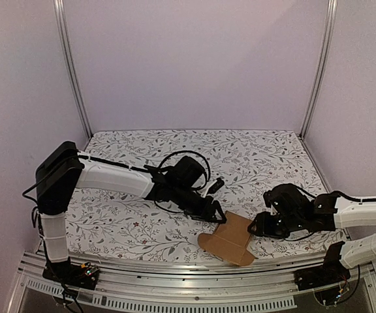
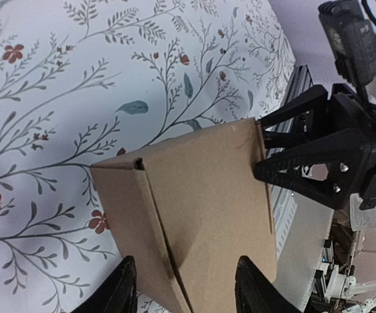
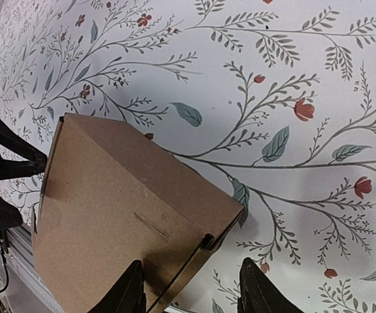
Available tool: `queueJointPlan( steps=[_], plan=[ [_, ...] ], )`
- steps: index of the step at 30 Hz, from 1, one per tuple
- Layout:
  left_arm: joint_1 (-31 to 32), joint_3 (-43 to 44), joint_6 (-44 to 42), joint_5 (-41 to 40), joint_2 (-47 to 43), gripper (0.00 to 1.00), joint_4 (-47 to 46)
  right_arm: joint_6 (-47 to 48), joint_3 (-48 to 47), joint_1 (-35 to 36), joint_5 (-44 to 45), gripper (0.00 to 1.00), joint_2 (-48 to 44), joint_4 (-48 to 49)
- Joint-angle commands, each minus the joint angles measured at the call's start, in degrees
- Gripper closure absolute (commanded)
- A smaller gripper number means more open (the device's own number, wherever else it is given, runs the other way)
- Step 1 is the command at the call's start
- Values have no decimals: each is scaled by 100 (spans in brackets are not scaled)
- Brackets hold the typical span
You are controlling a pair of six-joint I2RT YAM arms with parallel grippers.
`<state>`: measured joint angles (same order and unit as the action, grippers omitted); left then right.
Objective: Fold the paper box
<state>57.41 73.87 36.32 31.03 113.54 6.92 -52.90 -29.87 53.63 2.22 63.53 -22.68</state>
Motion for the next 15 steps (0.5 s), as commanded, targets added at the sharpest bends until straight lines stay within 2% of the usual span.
queueJointPlan(
  steps=[1, 4, 10, 15],
  plan=[
    [78, -93, -223, -363, 175, 51, 524, -194, 269, 40, 35, 54, 234, 253],
    [78, -215, -282, -690, 108, 51, 701, -224, 197, 48, 119, 57, 464, 459],
    [38, -500, -215, -821, -102, 51, 633, -115, -28, 37, 243, 62, 1070, 1077],
    [-273, -1203, 204, -652, -393, 53, -22, 59, -347, 43, 297, 64, 1478, 1394]
  ],
)
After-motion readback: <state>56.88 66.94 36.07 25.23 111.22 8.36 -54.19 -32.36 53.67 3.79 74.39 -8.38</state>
